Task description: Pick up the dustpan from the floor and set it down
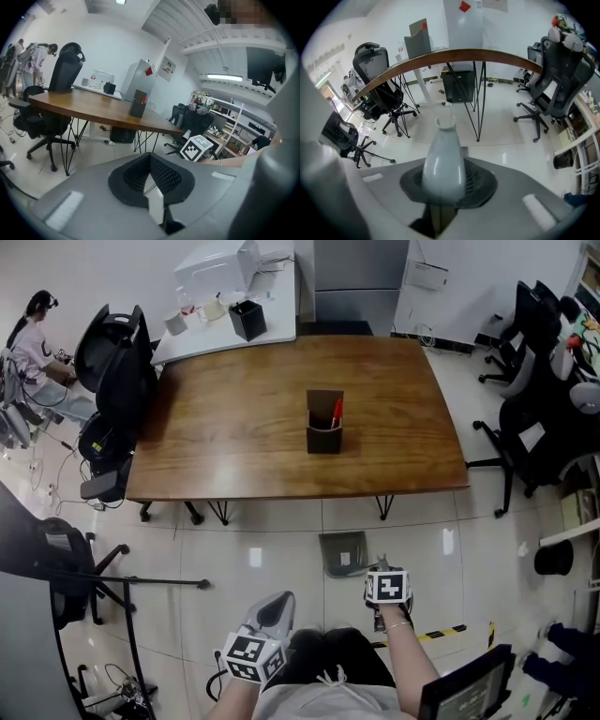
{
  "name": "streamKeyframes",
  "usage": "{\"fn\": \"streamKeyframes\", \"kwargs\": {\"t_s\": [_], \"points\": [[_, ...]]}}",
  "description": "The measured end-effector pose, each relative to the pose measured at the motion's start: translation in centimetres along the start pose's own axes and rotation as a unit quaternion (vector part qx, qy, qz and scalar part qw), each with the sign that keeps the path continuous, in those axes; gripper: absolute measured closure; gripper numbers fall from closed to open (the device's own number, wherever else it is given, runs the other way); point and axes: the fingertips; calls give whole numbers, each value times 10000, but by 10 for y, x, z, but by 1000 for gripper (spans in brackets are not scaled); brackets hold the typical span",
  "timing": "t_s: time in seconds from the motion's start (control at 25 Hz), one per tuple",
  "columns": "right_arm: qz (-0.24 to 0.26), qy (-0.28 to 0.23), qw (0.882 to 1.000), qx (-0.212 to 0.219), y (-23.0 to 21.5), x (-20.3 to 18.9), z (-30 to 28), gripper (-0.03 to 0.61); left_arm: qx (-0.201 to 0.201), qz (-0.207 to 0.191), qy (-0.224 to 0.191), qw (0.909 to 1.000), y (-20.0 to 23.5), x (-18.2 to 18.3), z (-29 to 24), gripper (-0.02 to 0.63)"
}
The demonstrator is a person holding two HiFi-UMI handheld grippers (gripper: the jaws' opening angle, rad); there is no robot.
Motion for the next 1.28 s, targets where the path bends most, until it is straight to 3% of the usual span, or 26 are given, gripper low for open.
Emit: {"fn": "streamKeyframes", "kwargs": {"t_s": [0.12, 0.16, 0.2, 0.32, 0.52, 0.68, 0.76, 0.88, 1.0, 1.16, 1.28], "points": [[114, -11, 9998, 132, 7, -5, 1, 459, -86, 17, -54, 9999, -10, 9, 1, 600], [76, -12, 9995, 312, 12, -7, 0, 362, -109, -2, -54, 9999, -12, 12, 3, 600], [27, -39, 9990, 444, 16, -8, -1, 222, -120, -16, -46, 9999, -14, 15, 6, 600], [146, -271, 9989, 351, 17, -1, 10, -5, -85, 16, -7, 10000, -14, 25, 22, 600], [401, -629, 9967, 325, 29, 22, 68, -5, -33, 93, 32, 9999, -15, 46, 54, 600], [435, -1177, 9919, 215, 34, 36, 145, -3, -176, -63, -87, 9998, -31, 68, 79, 600], [542, -1655, 9844, 258, 41, 44, 189, 32, -233, -187, -225, 9993, -41, 78, 88, 600], [559, -2426, 9678, 365, 42, 50, 254, 212, -281, -267, -507, 9980, -67, 88, 100, 600], [610, -3033, 9506, 255, 28, 31, 314, 554, -340, -399, -746, 9958, -110, 80, 124, 600], [758, -3522, 9303, 697, 19, -28, 383, 578, -255, -669, -954, 9929, -169, 41, 170, 600], [822, -3704, 9216, 824, 11, -78, 431, 578, -101, -639, -1015, 9927, -205, 10, 212, 600]]}}
Point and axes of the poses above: the fingertips, and each gripper's own axes: z backward along the fingers, y to its left, x out of its top, and after that the axes turned 1 degree about -x, right-handed
